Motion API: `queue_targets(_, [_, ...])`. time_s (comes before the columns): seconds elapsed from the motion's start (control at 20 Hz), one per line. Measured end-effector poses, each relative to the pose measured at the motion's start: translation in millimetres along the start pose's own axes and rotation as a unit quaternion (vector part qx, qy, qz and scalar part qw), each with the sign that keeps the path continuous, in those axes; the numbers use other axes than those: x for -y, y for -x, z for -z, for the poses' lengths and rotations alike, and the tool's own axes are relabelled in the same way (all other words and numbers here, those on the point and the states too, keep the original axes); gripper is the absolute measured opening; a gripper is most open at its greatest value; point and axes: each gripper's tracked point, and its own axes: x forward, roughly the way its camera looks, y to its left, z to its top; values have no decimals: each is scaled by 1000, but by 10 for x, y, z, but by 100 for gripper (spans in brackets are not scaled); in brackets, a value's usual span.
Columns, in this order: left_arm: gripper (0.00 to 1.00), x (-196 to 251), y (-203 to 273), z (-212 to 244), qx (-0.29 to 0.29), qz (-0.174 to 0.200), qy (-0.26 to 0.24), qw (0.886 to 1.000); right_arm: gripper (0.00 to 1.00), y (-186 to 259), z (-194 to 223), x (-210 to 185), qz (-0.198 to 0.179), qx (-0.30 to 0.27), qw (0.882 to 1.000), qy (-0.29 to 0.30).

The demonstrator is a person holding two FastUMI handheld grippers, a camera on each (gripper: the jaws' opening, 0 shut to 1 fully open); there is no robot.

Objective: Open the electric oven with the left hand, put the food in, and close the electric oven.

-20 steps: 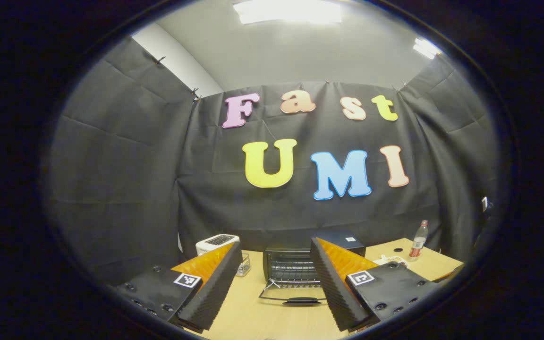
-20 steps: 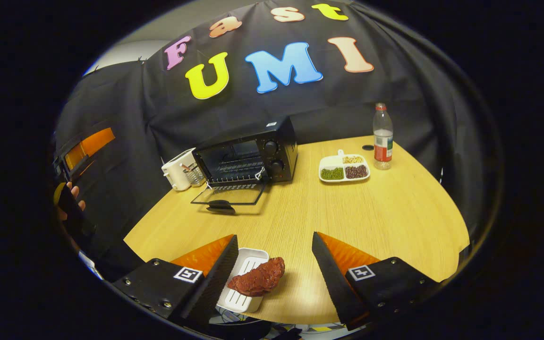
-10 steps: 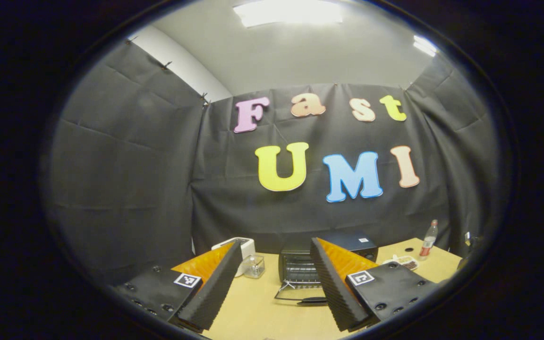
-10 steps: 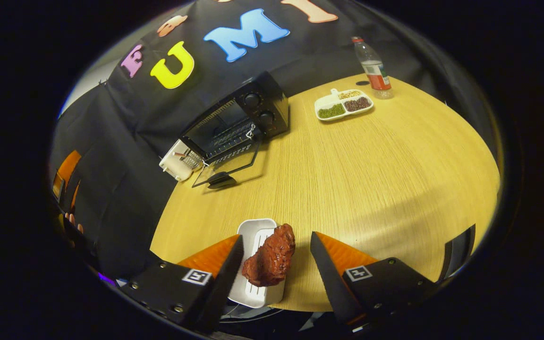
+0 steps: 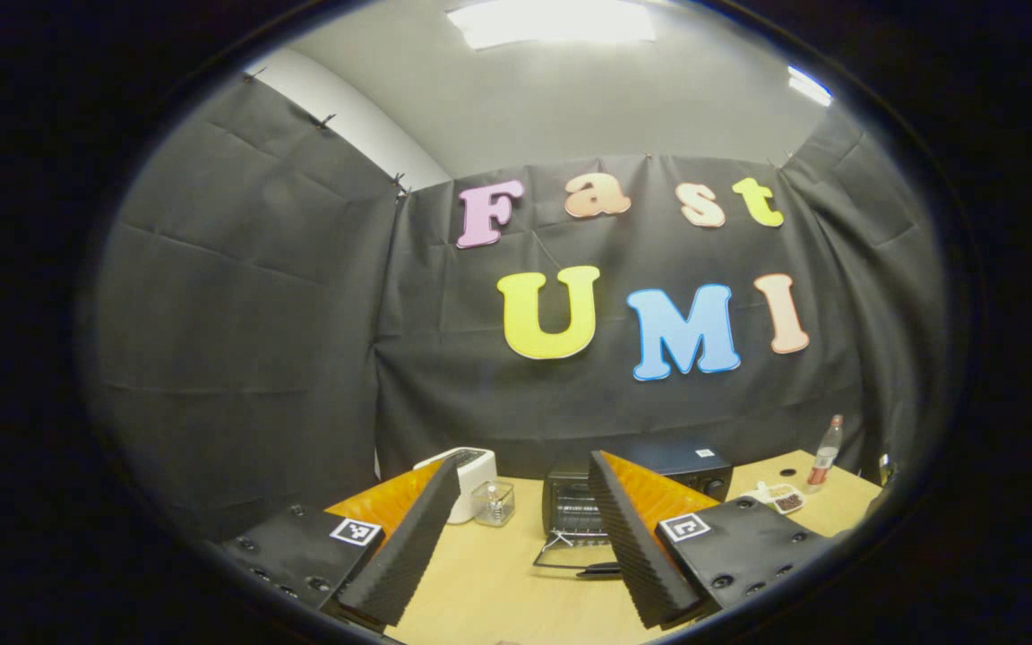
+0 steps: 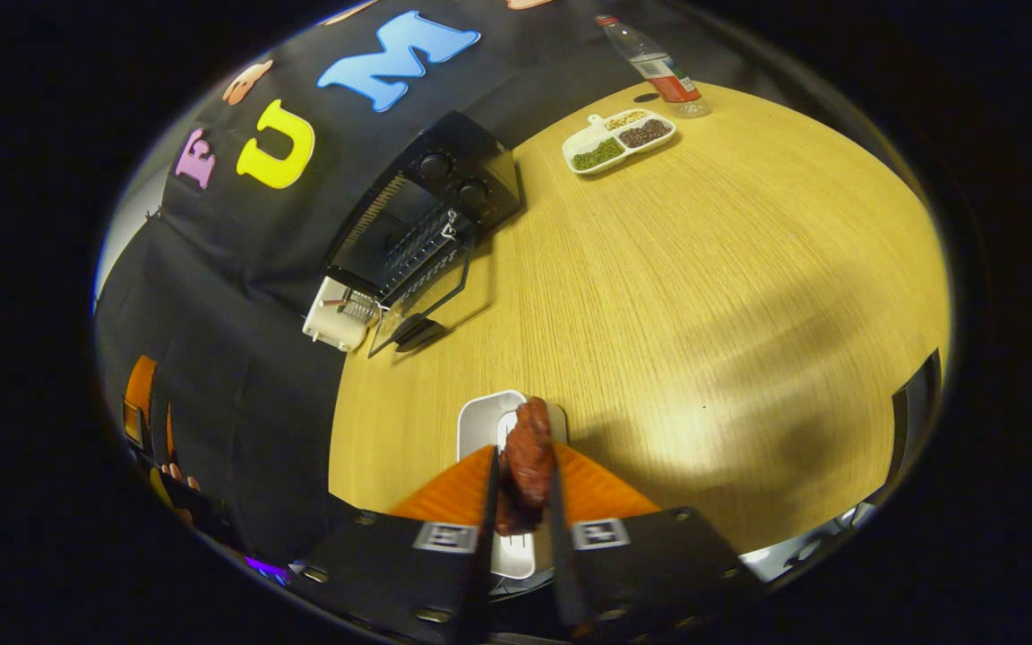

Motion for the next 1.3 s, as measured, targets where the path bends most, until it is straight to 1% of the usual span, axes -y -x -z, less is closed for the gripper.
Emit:
queue_targets(0.05, [99, -35, -36, 26, -2, -1, -1, 1000, 17, 4, 25, -93, -9, -3, 1000, 2])
queue_targets(0.15, [99, -55, -118, 39, -2, 1, 6, 1000, 16, 83, -16, -231, -18, -5, 1000, 20])
queue_targets(0.25, [100, -103, -201, 17, 3, 1, 10, 1000, 16, 132, -128, -338, -18, 8, 999, 48])
queue_targets(0.35, [99, -125, -302, 27, 5, 5, 17, 1000, 16, 167, -216, -493, -28, 17, 998, 58])
queue_targets(0.65, [100, -261, -589, 22, 17, 13, 30, 999, 16, 171, -532, -1010, -60, 57, 996, 42])
queue_targets(0.85, [99, -405, -759, 46, 18, 12, 32, 999, 16, 55, -801, -1313, -80, 86, 993, 19])
queue_targets(1.1, [99, -630, -944, 104, 16, 6, 30, 999, 16, -179, -1165, -1522, -80, 119, 990, 7])
queue_targets(1.3, [99, -844, -1093, 179, 11, -1, 25, 1000, 16, -451, -1396, -1678, -83, 136, 987, -18])
